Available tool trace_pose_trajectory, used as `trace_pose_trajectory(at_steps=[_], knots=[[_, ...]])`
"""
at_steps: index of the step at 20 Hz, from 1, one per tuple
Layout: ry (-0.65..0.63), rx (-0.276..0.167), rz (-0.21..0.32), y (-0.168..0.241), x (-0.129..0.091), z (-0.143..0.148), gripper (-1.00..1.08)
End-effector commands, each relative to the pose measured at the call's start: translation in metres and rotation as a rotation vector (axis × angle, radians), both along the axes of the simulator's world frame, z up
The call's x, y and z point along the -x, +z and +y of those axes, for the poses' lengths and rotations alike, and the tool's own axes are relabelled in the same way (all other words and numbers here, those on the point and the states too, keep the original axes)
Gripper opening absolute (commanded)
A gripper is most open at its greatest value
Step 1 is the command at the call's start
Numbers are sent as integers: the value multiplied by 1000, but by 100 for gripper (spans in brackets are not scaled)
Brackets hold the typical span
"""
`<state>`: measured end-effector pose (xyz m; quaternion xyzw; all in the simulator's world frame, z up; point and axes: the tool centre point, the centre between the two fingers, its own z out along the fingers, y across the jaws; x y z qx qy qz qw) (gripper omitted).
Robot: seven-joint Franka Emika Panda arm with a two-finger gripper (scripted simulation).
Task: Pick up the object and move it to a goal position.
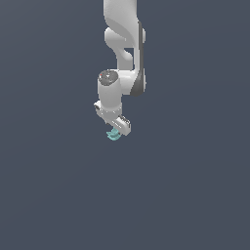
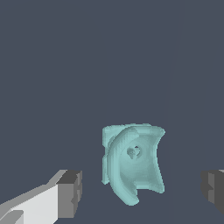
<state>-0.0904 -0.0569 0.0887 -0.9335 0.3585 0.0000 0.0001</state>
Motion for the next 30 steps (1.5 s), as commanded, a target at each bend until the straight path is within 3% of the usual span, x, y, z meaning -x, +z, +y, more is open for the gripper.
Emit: trace_pose_trajectory(at_steps=[1, 15, 16, 30], knots=[[-1, 0, 1, -5, 0, 0, 100], [-5, 0, 0, -48, 1, 0, 100], [-5, 0, 0, -48, 1, 0, -100], [-5, 0, -1, -43, 2, -6, -100]])
